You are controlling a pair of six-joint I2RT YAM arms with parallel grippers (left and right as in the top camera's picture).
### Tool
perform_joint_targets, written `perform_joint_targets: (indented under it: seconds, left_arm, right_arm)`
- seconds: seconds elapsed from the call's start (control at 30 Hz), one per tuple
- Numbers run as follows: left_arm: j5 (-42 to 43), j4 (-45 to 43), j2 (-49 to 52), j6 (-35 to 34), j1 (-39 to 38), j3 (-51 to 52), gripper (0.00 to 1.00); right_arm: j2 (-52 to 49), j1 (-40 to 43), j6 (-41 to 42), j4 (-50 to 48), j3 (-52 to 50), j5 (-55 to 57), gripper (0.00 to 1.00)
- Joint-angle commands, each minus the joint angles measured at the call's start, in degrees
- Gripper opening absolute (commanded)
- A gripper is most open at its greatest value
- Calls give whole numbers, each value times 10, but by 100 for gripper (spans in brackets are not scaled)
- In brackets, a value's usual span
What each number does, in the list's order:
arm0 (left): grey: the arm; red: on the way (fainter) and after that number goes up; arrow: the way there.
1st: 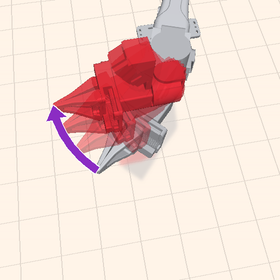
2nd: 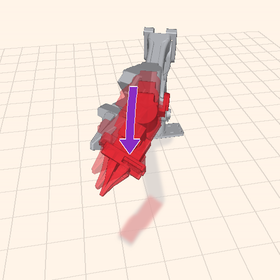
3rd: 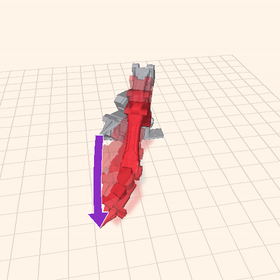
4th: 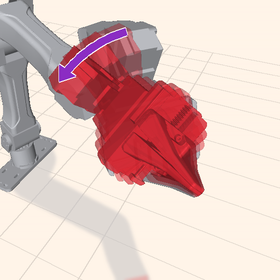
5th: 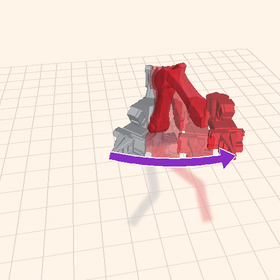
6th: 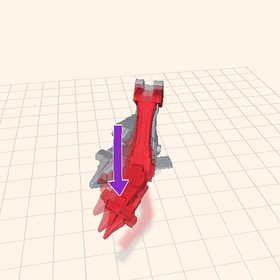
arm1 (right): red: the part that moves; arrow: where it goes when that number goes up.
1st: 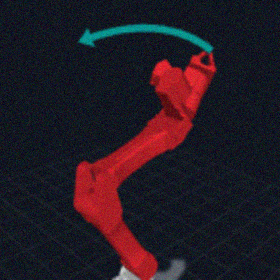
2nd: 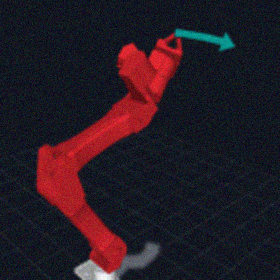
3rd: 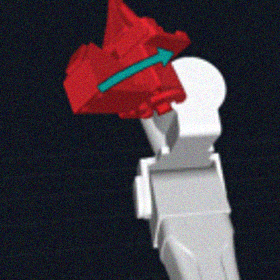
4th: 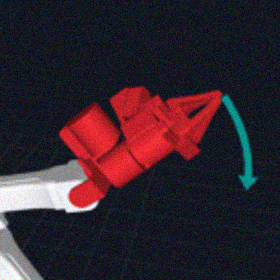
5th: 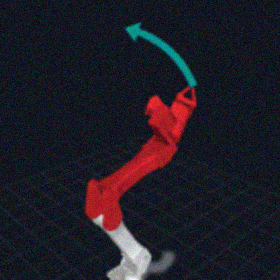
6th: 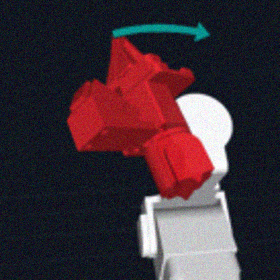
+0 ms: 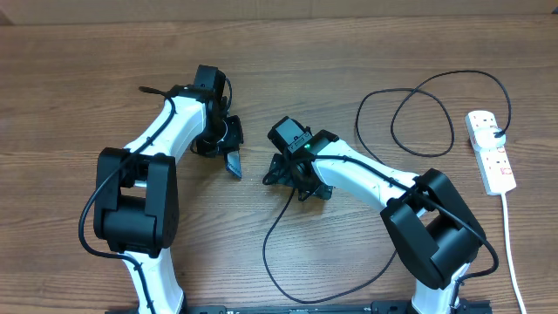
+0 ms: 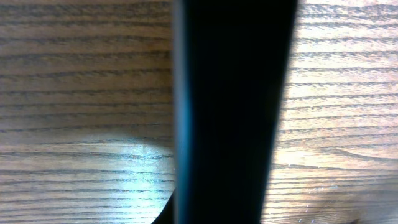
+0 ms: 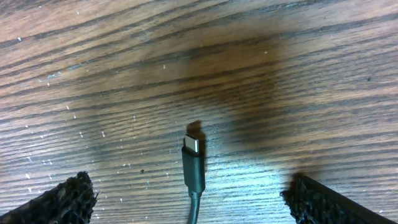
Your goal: Plug charger to phone and switch on socket
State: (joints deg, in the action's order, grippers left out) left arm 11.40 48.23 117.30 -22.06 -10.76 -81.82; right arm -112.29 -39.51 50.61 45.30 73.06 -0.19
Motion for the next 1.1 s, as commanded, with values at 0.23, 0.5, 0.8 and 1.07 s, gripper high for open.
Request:
perform_joint_targets:
  seconds: [0.23,0.5,0.8,1.07]
  left_arm:
    - [7,8,7,19,3,1,4]
    - [32,-5,7,19,3,1,4]
    - [37,-5,7,19,3,1,4]
    - [37,-3,7,19,3,1,4]
  right_arm:
    - [-8,-1,4,-3,-3,-5,100]
    - [-8,-1,4,-3,-3,-5,100]
    - [-8,-1,4,-3,-3,-5,100]
    - [-8,-1,4,-3,-3,-5,100]
